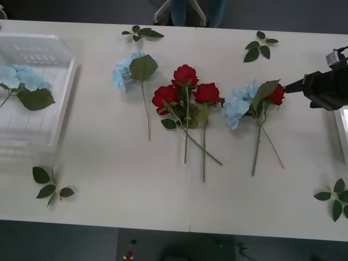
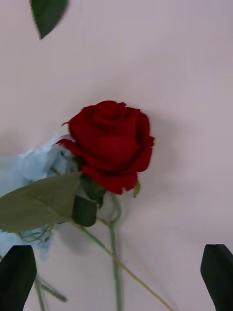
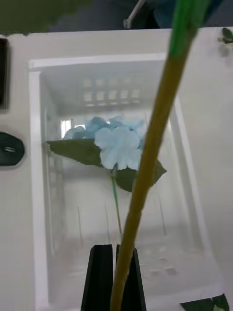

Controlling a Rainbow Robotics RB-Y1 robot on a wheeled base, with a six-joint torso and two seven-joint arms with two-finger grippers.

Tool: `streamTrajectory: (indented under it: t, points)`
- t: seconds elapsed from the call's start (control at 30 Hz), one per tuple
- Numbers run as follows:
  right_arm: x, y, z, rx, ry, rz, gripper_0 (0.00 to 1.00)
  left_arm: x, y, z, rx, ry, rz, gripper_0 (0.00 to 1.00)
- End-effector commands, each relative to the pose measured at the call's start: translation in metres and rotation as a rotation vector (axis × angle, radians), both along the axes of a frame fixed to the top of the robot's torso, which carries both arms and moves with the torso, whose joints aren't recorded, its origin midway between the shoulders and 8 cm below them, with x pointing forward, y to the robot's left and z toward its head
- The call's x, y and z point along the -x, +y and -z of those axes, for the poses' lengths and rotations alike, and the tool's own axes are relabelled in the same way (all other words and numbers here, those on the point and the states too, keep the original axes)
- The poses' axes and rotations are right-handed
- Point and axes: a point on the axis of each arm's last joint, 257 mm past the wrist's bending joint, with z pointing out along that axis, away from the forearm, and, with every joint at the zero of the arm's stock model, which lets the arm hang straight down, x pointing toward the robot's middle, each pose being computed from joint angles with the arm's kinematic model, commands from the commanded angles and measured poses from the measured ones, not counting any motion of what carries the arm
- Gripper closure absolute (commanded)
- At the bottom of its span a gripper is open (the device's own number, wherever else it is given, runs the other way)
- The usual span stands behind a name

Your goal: Put the red flowers into the right box and the blue flowers into the left box

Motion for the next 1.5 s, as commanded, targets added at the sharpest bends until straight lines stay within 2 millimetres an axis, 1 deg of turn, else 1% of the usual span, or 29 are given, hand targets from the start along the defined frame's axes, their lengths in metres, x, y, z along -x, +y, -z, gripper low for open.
streamTrajectory:
  t: [0.03, 0.07, 0.1, 0.17, 0.2, 0.3, 0.33, 0.37, 0.43, 0.5, 0.6, 0.63, 0.7, 0.73, 0.77, 0.8, 0.97, 1.0, 1.03, 1.07, 1.1, 1.13, 1.17, 1.23, 1.27, 1.33, 1.4, 1.43, 1.5]
  points:
    - [-0.003, -0.016, 0.007, 0.043, 0.031, 0.060, 0.00, 0.014, 0.017, 0.004, -0.019, 0.052, -0.057, 0.98]
    - [-0.003, -0.015, 0.013, 0.046, 0.044, 0.067, 0.00, 0.015, 0.016, 0.007, -0.019, 0.060, -0.053, 0.85]
    - [-0.002, -0.015, 0.019, 0.050, 0.056, 0.075, 0.00, 0.015, 0.014, 0.009, -0.018, 0.063, -0.048, 0.61]
    - [-0.003, -0.009, 0.034, 0.058, 0.078, 0.085, 0.00, 0.013, 0.006, 0.016, -0.013, 0.075, -0.026, 0.10]
    - [-0.005, -0.007, 0.039, 0.058, 0.084, 0.093, 0.00, 0.013, 0.003, 0.017, -0.012, 0.078, -0.018, 0.04]
    - [-0.008, 0.007, 0.059, 0.048, 0.110, 0.121, 0.00, 0.011, -0.008, 0.021, 0.001, 0.084, 0.013, 0.02]
    - [-0.009, 0.010, 0.061, 0.046, 0.110, 0.125, 0.00, 0.011, -0.011, 0.022, 0.008, 0.084, 0.021, 0.01]
    - [-0.010, 0.016, 0.068, 0.043, 0.115, 0.134, 0.00, 0.013, -0.021, 0.023, 0.023, 0.092, 0.057, 0.01]
    - [-0.015, 0.026, 0.073, 0.030, 0.111, 0.147, 0.00, 0.018, -0.041, 0.020, 0.047, 0.101, 0.133, 0.01]
    - [-0.022, 0.034, 0.076, 0.016, 0.093, 0.167, 0.00, 0.021, -0.076, 0.018, 0.108, 0.118, 0.232, 0.01]
    - [-0.032, 0.042, 0.081, 0.008, 0.065, 0.185, 0.00, 0.017, -0.118, 0.013, 0.163, 0.132, 0.338, 0.01]
    - [-0.036, 0.047, 0.084, 0.006, 0.052, 0.187, 0.00, 0.012, -0.135, 0.011, 0.183, 0.136, 0.370, 0.01]
    - [-0.041, 0.050, 0.088, 0.017, 0.033, 0.186, 0.00, 0.004, -0.158, 0.012, 0.215, 0.173, 0.381, 0.01]
    - [-0.042, 0.049, 0.088, 0.021, 0.029, 0.188, 0.00, 0.002, -0.161, 0.012, 0.218, 0.176, 0.381, 0.01]
    - [-0.046, 0.053, 0.091, 0.029, 0.015, 0.186, 0.00, -0.009, -0.178, 0.014, 0.222, 0.199, 0.379, 0.01]
    - [-0.048, 0.052, 0.094, 0.039, 0.011, 0.189, 0.00, -0.016, -0.190, 0.017, 0.218, 0.212, 0.373, 0.01]
    - [-0.054, 0.050, 0.101, 0.074, 0.003, 0.194, 0.00, -0.042, -0.226, 0.024, 0.181, 0.247, 0.315, 0.01]
    - [-0.055, 0.050, 0.102, 0.077, 0.005, 0.196, 0.08, -0.049, -0.236, 0.028, 0.169, 0.257, 0.291, 0.01]
    - [-0.056, 0.049, 0.103, 0.078, 0.007, 0.201, 0.45, -0.054, -0.246, 0.030, 0.155, 0.263, 0.273, 0.01]
    - [-0.057, 0.050, 0.103, 0.079, 0.006, 0.200, 0.73, -0.057, -0.253, 0.032, 0.145, 0.267, 0.253, 0.00]
    - [-0.057, 0.050, 0.103, 0.079, 0.006, 0.200, 0.73, -0.057, -0.253, 0.032, 0.145, 0.267, 0.253, 0.00]
    - [-0.058, 0.049, 0.103, 0.081, 0.006, 0.207, 1.00, -0.065, -0.271, 0.039, 0.121, 0.274, 0.215, 0.01]
    - [-0.059, 0.049, 0.102, 0.084, 0.004, 0.205, 1.00, -0.068, -0.282, 0.044, 0.112, 0.279, 0.192, 0.01]
    - [-0.059, 0.050, 0.102, 0.083, 0.003, 0.205, 1.00, -0.073, -0.295, 0.050, 0.092, 0.275, 0.158, 0.00]
    - [-0.059, 0.049, 0.102, 0.083, 0.004, 0.206, 1.00, -0.077, -0.308, 0.057, 0.073, 0.269, 0.125, 0.01]
    - [-0.059, 0.049, 0.102, 0.086, 0.003, 0.204, 1.00, -0.080, -0.320, 0.066, 0.053, 0.264, 0.096, 0.01]
    - [-0.058, 0.048, 0.103, 0.086, 0.005, 0.204, 1.00, -0.085, -0.339, 0.080, 0.040, 0.261, 0.053, 0.00]
    - [-0.058, 0.048, 0.103, 0.087, 0.004, 0.203, 1.00, -0.086, -0.342, 0.083, 0.039, 0.259, 0.044, 0.00]
    - [-0.059, 0.049, 0.101, 0.085, 0.001, 0.202, 1.00, -0.090, -0.360, 0.095, 0.038, 0.249, 0.019, 0.01]
